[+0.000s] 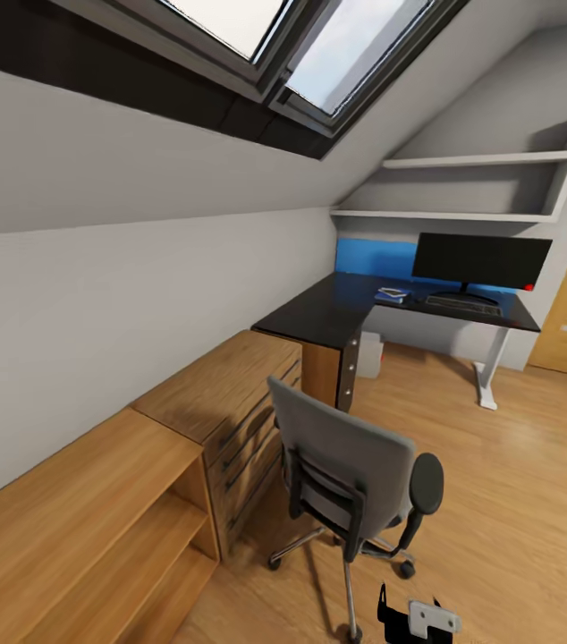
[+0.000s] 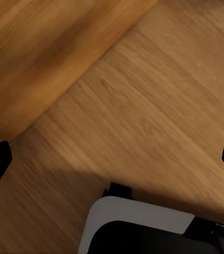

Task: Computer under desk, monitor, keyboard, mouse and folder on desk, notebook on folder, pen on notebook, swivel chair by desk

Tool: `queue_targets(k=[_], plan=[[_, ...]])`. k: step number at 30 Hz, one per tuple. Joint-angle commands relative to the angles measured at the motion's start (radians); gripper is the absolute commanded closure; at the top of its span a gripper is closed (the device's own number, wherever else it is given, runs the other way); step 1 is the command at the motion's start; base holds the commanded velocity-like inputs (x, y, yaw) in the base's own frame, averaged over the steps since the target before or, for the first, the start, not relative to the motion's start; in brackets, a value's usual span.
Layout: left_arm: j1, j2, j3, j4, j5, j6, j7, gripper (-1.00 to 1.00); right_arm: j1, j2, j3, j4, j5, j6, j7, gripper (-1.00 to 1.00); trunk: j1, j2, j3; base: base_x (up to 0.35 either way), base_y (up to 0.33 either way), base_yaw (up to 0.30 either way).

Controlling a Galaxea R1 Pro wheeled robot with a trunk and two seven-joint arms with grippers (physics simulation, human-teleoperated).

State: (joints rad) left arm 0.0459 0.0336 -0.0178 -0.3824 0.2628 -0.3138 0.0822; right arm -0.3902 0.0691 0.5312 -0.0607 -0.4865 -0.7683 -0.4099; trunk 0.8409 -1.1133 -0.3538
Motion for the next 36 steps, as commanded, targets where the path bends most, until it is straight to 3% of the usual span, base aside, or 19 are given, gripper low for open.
queue_targets(k=[1,36], plan=[[0.0,0.0,-0.002,-0.002,0.001,-0.001,0.004,-1.0,-0.001,0.001,0.009,0.001,-0.004,-0.002,-0.006,-1.0,0.0,-0.001,-0.001,0.0,0.298,-0.3],[0.001,0.0,-0.002,-0.002,0.001,-0.001,0.004,-1.0,-0.001,0.001,0.009,0.001,-0.003,-0.002,-0.006,-1.0,0.0,-0.001,-0.001,0.0,0.119,-0.3]])
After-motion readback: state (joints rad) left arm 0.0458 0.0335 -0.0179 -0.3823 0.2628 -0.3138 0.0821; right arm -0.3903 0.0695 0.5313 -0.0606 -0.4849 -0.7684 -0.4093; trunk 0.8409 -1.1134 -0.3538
